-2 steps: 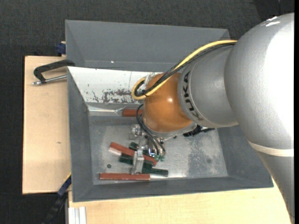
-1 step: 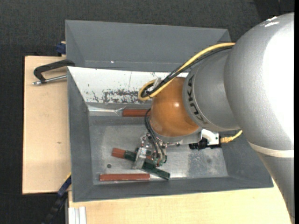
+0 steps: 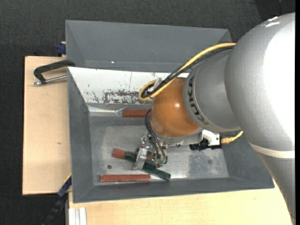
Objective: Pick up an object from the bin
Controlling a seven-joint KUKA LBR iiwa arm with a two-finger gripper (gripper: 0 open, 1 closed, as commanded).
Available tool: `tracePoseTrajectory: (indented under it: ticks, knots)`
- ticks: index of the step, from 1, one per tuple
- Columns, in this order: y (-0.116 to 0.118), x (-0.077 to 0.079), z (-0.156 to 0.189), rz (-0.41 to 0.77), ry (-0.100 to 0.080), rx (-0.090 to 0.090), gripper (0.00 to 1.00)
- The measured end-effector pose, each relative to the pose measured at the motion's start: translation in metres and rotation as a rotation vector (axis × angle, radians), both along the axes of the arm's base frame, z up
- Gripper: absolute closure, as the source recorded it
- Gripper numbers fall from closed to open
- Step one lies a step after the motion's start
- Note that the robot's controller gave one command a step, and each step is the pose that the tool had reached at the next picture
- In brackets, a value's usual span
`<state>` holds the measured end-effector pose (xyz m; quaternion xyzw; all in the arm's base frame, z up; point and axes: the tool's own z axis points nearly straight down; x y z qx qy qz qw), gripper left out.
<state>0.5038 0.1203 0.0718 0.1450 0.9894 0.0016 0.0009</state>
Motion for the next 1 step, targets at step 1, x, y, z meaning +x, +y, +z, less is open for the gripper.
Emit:
tracePoseTrajectory:
  ticks: [1]
  knots:
    - [-0.0004, -0.0012, 0.0041, 0.000, 0.003, -0.001, 1.00]
